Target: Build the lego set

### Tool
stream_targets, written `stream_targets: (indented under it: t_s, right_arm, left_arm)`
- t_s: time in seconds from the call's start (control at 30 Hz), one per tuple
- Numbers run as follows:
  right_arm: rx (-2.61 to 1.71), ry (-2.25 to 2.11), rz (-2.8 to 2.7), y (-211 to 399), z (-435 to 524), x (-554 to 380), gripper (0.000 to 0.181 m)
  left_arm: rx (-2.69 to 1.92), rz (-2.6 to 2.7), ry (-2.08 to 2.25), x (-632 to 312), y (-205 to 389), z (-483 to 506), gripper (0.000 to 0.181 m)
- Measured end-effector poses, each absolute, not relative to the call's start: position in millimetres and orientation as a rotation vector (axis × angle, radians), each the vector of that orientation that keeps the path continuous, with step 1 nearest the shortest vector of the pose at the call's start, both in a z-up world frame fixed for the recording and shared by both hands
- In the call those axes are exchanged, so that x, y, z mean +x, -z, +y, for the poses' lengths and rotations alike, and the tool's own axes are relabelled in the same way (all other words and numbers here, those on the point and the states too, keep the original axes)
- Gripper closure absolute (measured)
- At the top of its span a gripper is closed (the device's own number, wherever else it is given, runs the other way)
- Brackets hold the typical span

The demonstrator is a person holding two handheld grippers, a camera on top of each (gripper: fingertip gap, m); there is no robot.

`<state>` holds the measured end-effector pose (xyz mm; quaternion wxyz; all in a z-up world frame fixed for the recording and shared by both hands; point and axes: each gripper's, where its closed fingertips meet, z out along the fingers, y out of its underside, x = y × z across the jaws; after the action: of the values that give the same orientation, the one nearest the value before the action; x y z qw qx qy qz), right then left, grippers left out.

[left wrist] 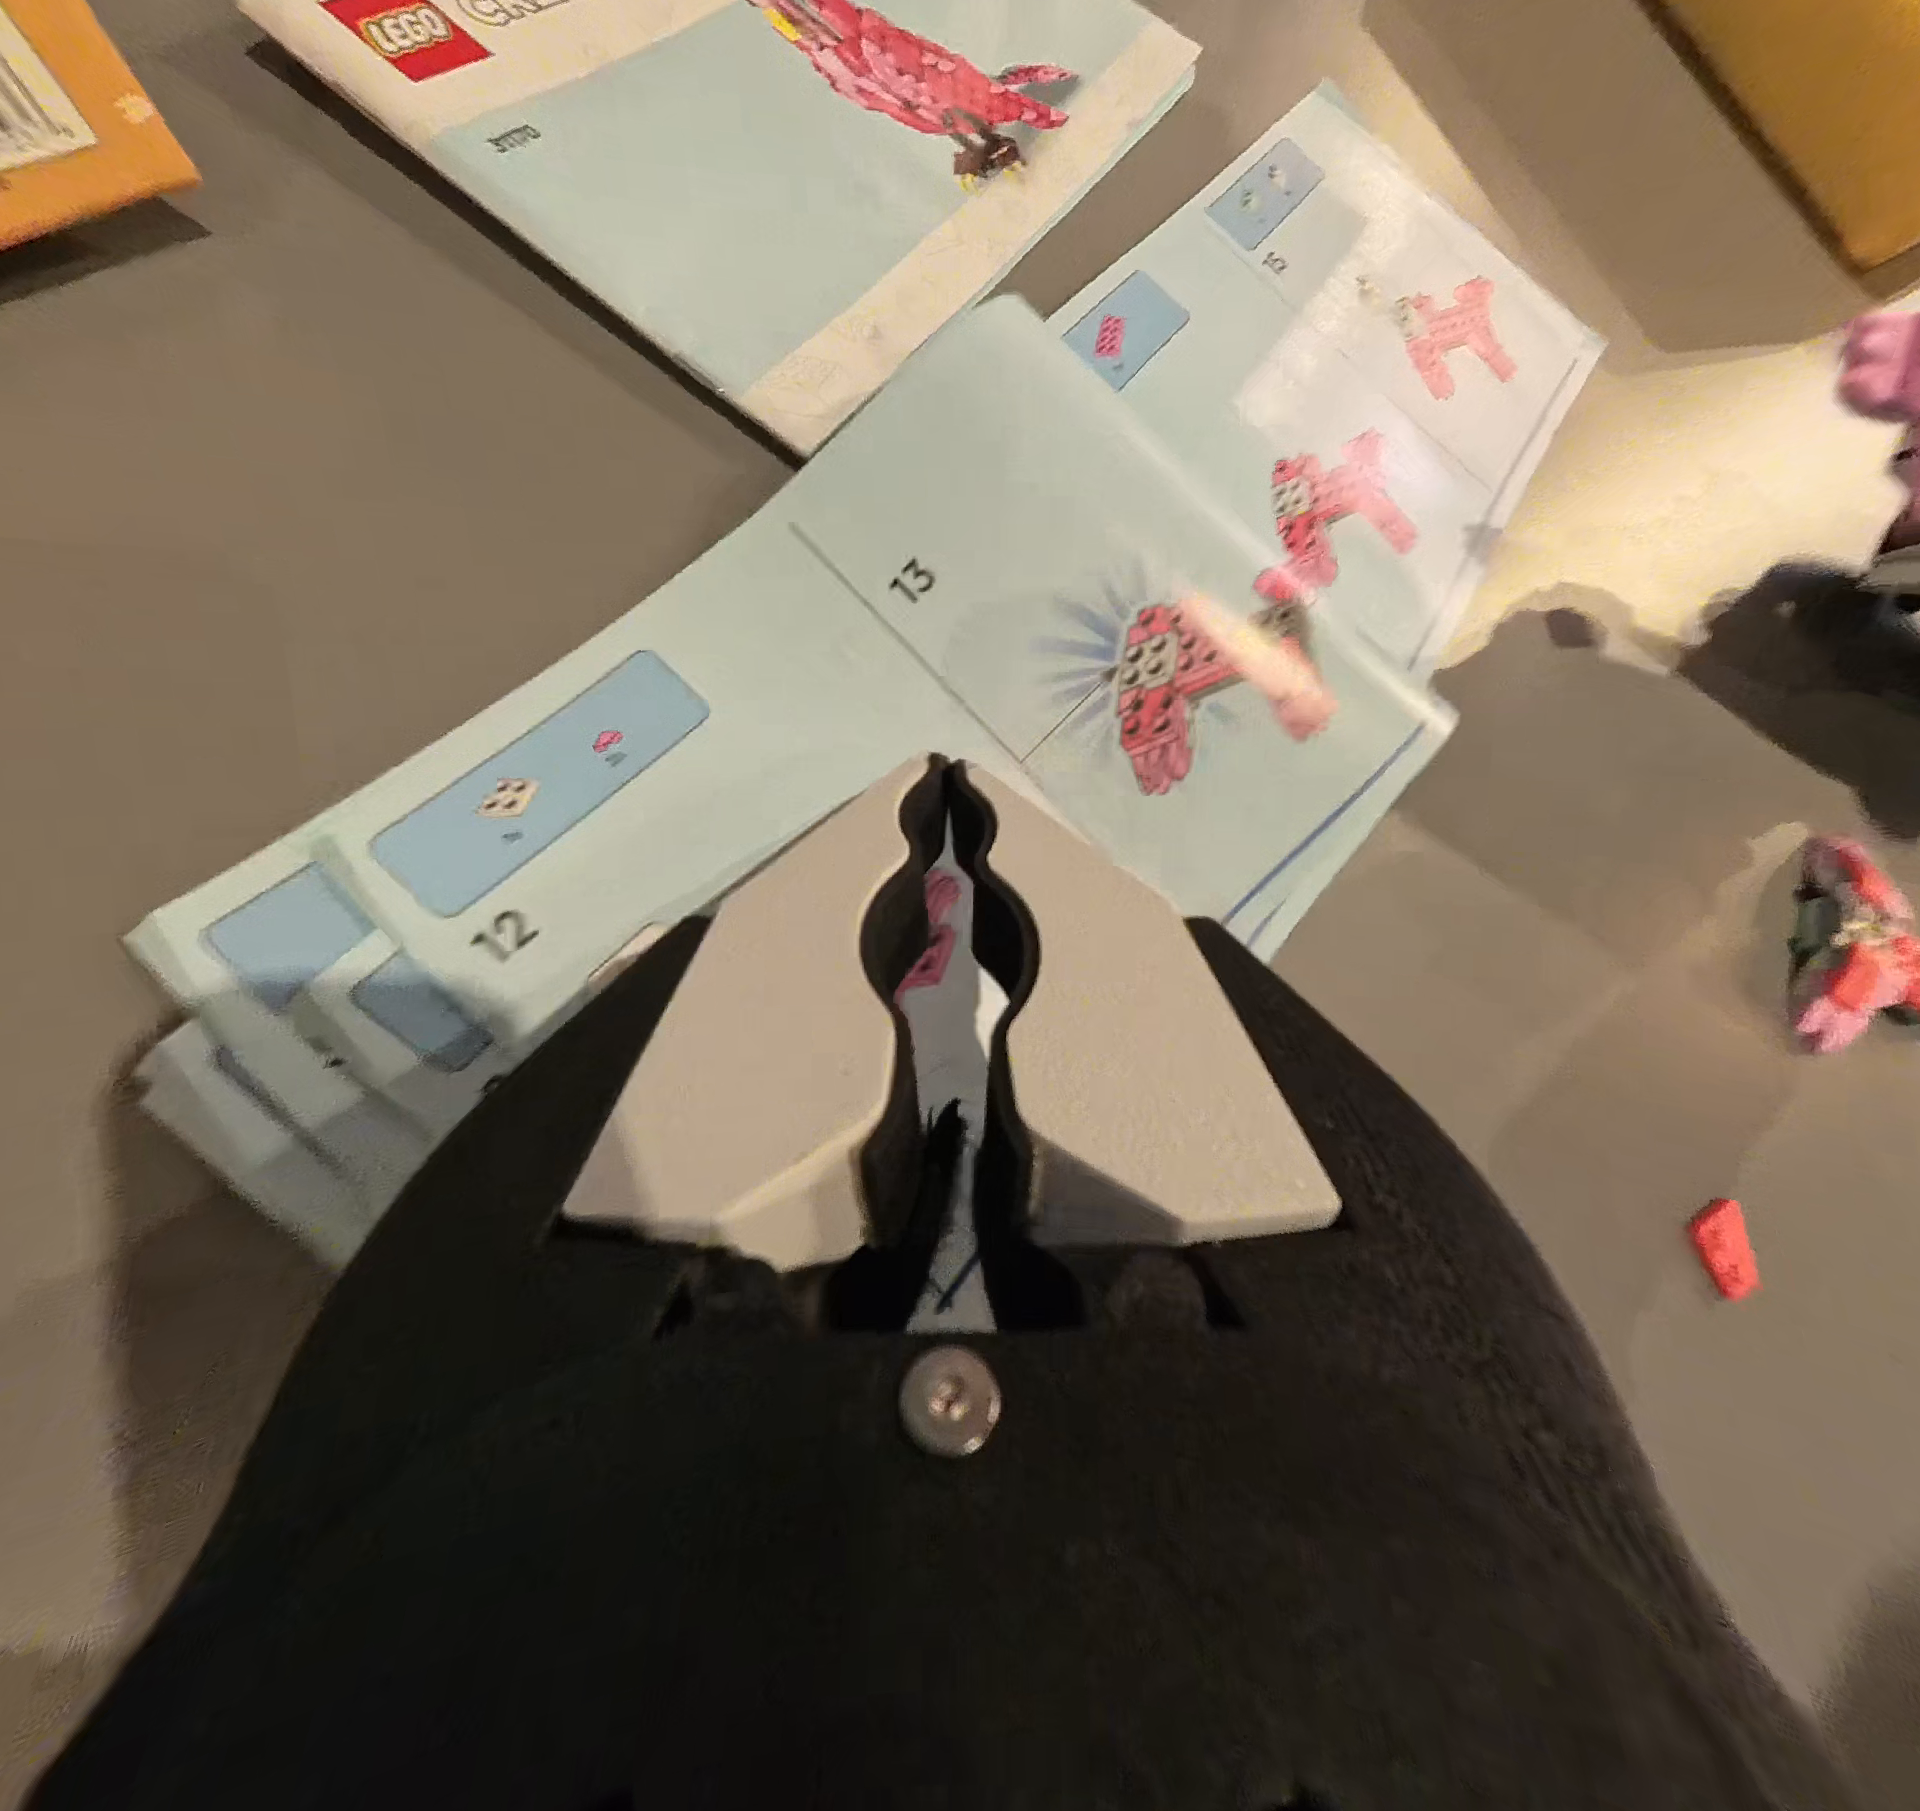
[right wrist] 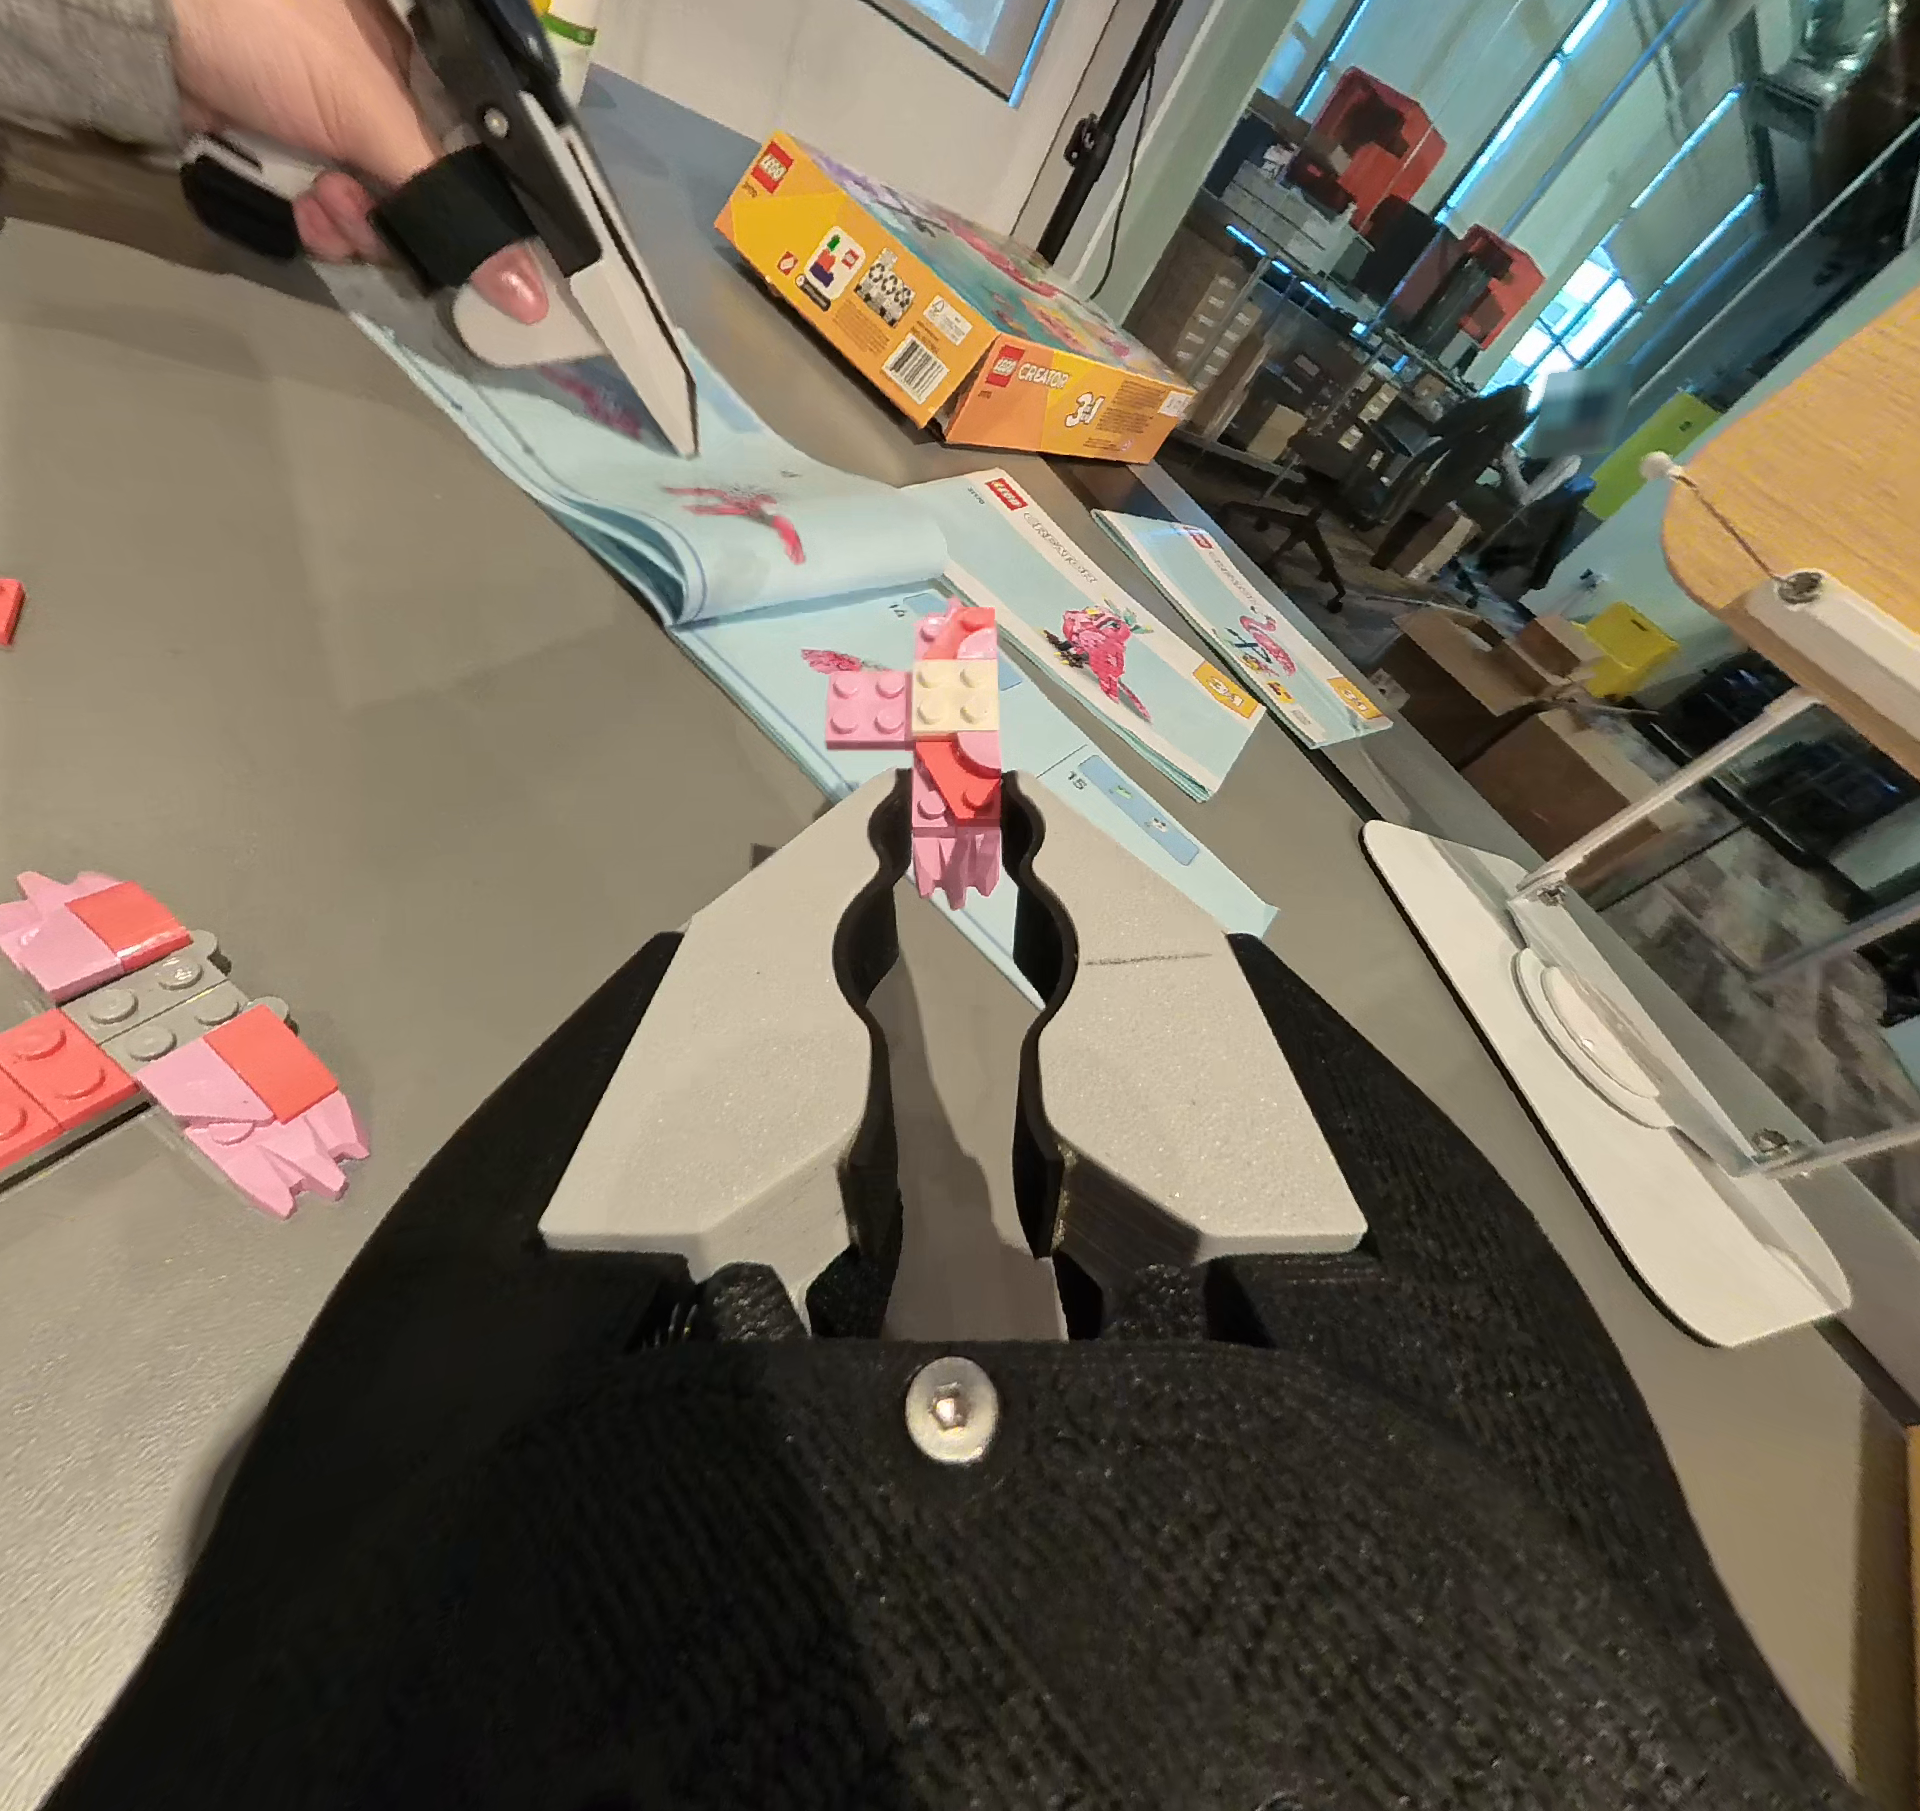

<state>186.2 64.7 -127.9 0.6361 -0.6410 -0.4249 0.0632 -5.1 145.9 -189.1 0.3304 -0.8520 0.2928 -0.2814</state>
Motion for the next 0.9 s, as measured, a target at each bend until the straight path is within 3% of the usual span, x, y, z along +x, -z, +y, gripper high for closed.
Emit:
stream_targets:
  t_s: [0.3,0.47,0.63,0.9]
  right_arm:
    - [-1.459,-0.170,-0.909,121.2,66.8,191.5,0.167]
    - [-1.454,-0.164,-0.909,121.0,67.4,191.0,0.167]
    - [-1.460,-0.153,-0.869,118.4,74.0,196.8,0.167]
    - [-1.453,-0.131,-0.854,116.8,75.7,198.8,0.167]
  left_arm:
    - [-1.798,0.679,0.695,3.0,111.0,153.0,0.181]
    - [-1.670,0.804,0.768,24.8,99.2,134.6,0.178]
    - [-1.427,1.241,0.836,86.3,100.5,63.9,0.181]
    - [-1.475,1.845,0.848,141.4,171.0,-36.1,0.181]
